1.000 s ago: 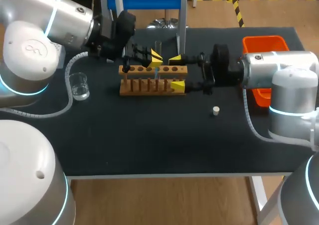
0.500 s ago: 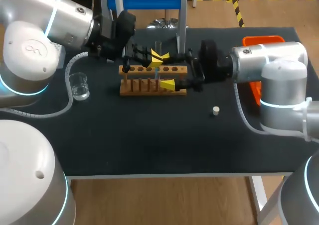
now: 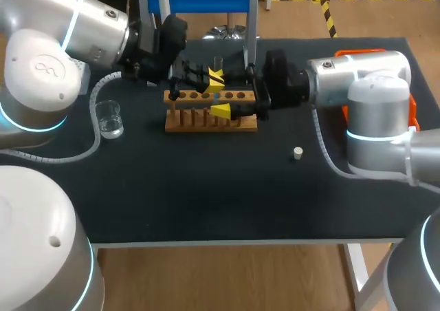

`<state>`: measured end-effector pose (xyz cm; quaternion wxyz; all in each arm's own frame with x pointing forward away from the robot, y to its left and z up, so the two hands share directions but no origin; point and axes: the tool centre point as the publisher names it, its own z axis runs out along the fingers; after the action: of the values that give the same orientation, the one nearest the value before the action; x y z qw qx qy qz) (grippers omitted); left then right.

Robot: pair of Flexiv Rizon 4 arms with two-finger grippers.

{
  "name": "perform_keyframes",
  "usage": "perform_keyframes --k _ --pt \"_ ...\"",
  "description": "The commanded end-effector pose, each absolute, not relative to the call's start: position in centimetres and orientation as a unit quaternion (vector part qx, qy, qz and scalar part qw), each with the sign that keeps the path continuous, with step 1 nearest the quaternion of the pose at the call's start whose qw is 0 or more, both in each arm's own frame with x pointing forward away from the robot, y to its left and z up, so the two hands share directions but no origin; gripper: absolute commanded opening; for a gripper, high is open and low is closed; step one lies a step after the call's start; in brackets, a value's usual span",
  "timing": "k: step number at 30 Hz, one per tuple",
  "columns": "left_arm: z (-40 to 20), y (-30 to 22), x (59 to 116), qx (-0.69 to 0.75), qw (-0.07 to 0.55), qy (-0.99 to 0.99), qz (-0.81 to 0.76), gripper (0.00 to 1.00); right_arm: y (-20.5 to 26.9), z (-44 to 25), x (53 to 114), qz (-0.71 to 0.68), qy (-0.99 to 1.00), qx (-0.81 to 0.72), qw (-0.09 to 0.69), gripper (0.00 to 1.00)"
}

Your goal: Invert the test tube, pick up the pipette, mount the tip to pipette, aspirate from beaker and dispense into the tube, eject the tip, return the pipette, and cap with the stopper.

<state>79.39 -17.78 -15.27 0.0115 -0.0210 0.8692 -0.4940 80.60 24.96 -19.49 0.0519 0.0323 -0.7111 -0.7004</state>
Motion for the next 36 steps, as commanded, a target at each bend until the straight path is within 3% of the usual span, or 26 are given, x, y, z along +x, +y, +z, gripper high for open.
perform_keyframes --k 1,3,8,10,15,21,31,32,36 --pt "-15.2 -17.8 79.4 -0.022 0.011 0.870 -0.493 0.00 25.6 -19.5 80.8 -0.701 -0.711 0.033 0.053 0.90" --pt "-15.2 -17.8 79.4 -0.022 0.011 0.870 -0.493 0.00 25.8 -19.5 80.7 -0.701 -0.710 0.034 0.053 0.87" --pt "-15.2 -17.8 79.4 -0.022 0.011 0.870 -0.493 0.00 26.0 -19.4 80.7 -0.702 -0.709 0.036 0.054 0.69" --pt "-15.2 -17.8 79.4 -0.022 0.011 0.870 -0.493 0.00 26.0 -19.4 80.6 -0.702 -0.709 0.037 0.055 0.49" --pt "-15.2 -17.8 79.4 -0.022 0.011 0.870 -0.493 0.00 26.0 -19.3 80.5 -0.704 -0.707 0.039 0.054 0.42" --pt "-15.2 -17.8 79.4 -0.022 0.011 0.870 -0.493 0.00 26.0 -19.4 80.4 -0.704 -0.707 0.041 0.054 0.00" --pt "-15.2 -17.8 79.4 -0.022 0.011 0.870 -0.493 0.00 25.7 -19.4 80.1 -0.704 -0.706 0.044 0.057 0.00" --pt "-15.2 -17.8 79.4 -0.022 0.011 0.870 -0.493 1.00 25.6 -19.4 80.0 -0.704 -0.706 0.044 0.058 0.00" --pt "-15.2 -17.8 79.4 -0.022 0.011 0.870 -0.493 1.00 24.7 -19.6 79.8 -0.702 -0.708 0.045 0.058 0.00"
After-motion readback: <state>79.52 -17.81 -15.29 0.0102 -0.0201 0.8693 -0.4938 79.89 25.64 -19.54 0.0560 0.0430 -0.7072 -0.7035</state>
